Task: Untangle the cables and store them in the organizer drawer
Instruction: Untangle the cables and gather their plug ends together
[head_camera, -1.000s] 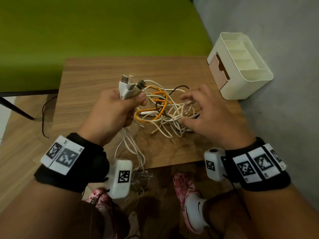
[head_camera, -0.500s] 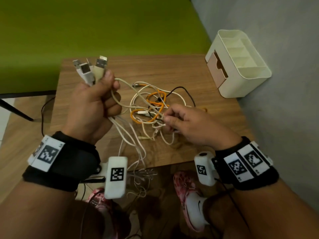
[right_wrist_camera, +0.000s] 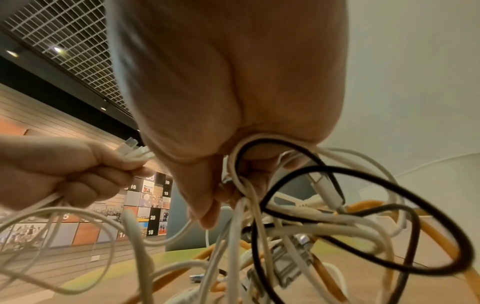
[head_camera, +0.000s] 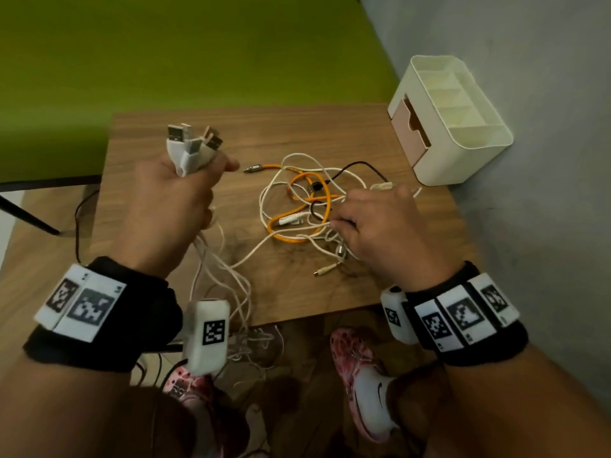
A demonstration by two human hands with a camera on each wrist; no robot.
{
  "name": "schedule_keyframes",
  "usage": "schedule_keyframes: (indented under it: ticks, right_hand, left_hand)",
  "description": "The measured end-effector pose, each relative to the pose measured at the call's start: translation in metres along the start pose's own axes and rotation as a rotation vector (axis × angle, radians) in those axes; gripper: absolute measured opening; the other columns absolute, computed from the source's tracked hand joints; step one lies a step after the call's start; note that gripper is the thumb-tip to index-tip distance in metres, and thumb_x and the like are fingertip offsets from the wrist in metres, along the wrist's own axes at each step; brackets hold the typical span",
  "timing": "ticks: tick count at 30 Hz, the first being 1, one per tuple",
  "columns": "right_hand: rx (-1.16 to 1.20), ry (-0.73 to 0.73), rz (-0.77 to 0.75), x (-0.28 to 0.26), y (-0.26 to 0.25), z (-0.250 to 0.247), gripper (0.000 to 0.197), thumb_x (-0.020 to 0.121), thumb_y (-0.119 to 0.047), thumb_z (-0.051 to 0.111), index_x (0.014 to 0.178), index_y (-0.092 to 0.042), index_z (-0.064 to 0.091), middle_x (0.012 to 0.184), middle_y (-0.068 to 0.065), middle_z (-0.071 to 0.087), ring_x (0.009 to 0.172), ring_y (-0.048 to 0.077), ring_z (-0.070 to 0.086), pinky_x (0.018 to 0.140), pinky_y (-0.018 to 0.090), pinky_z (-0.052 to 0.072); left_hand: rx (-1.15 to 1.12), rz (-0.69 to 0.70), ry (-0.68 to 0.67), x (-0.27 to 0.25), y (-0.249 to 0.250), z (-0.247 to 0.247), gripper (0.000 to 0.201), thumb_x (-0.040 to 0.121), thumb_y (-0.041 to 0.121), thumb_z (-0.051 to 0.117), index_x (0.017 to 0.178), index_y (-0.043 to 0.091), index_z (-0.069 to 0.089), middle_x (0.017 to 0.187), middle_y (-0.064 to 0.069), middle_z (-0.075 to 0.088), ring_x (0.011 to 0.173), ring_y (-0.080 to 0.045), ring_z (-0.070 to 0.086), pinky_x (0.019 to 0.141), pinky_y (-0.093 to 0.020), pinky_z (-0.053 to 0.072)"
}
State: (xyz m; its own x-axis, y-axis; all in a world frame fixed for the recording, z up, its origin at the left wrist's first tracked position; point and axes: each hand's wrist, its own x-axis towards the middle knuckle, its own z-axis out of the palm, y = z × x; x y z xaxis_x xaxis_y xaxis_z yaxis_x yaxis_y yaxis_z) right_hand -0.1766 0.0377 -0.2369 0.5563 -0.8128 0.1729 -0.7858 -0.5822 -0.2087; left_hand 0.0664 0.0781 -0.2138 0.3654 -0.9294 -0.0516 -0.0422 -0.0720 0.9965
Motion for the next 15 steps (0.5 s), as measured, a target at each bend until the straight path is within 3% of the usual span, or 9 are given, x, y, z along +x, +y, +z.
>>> schedule_keyframes:
  ticks: [3, 5, 9, 13, 15]
  right_hand:
    - [0.051, 0.083, -0.028, 0.003, -0.006, 0.002, 0.022, 0.090, -0.034, 0.055, 0.088, -0.023, 0.074, 0.083, -0.009, 0.061, 0.079, 0.013, 0.058, 0.077, 0.036, 0.026]
    - [0.090, 0.108, -0.044, 0.004, -0.010, 0.001, 0.021, 0.091, -0.034, 0.056, 0.091, -0.023, 0.073, 0.085, -0.009, 0.061, 0.079, 0.013, 0.057, 0.077, 0.039, 0.031]
    - [0.091, 0.187, -0.078, 0.005, -0.020, 0.001, 0.016, 0.090, -0.030, 0.059, 0.091, -0.022, 0.072, 0.083, -0.008, 0.061, 0.076, 0.014, 0.057, 0.074, 0.041, 0.033]
    - [0.100, 0.229, -0.092, 0.005, -0.023, 0.002, 0.015, 0.089, -0.029, 0.058, 0.089, -0.021, 0.071, 0.083, -0.007, 0.061, 0.077, 0.014, 0.057, 0.073, 0.039, 0.031]
    - [0.106, 0.234, -0.091, 0.005, -0.022, 0.002, 0.014, 0.089, -0.028, 0.057, 0.089, -0.021, 0.070, 0.084, -0.008, 0.061, 0.078, 0.012, 0.055, 0.074, 0.038, 0.029]
  left_hand:
    - [0.048, -0.007, -0.246, -0.011, -0.003, 0.019, 0.013, 0.093, 0.019, 0.063, 0.091, 0.014, 0.075, 0.047, 0.011, 0.032, 0.042, -0.007, 0.025, 0.042, -0.022, 0.020]
    - [0.151, 0.018, -0.337, -0.017, -0.003, 0.034, 0.013, 0.094, 0.015, 0.061, 0.097, 0.005, 0.071, 0.039, 0.014, 0.041, 0.037, 0.001, 0.034, 0.041, -0.014, 0.026]
    - [0.190, -0.047, -0.377, -0.016, -0.012, 0.049, 0.020, 0.094, 0.016, 0.061, 0.075, 0.009, 0.062, 0.038, 0.015, 0.043, 0.035, 0.002, 0.036, 0.039, -0.011, 0.027]
    - [0.170, -0.107, -0.422, -0.016, -0.016, 0.055, 0.031, 0.096, 0.011, 0.057, 0.066, 0.016, 0.053, 0.037, 0.014, 0.043, 0.034, 0.002, 0.036, 0.039, -0.010, 0.027]
    - [0.184, -0.097, -0.453, -0.018, -0.013, 0.057, 0.029, 0.097, 0.009, 0.055, 0.069, 0.015, 0.054, 0.037, 0.015, 0.045, 0.033, 0.004, 0.039, 0.039, -0.008, 0.028]
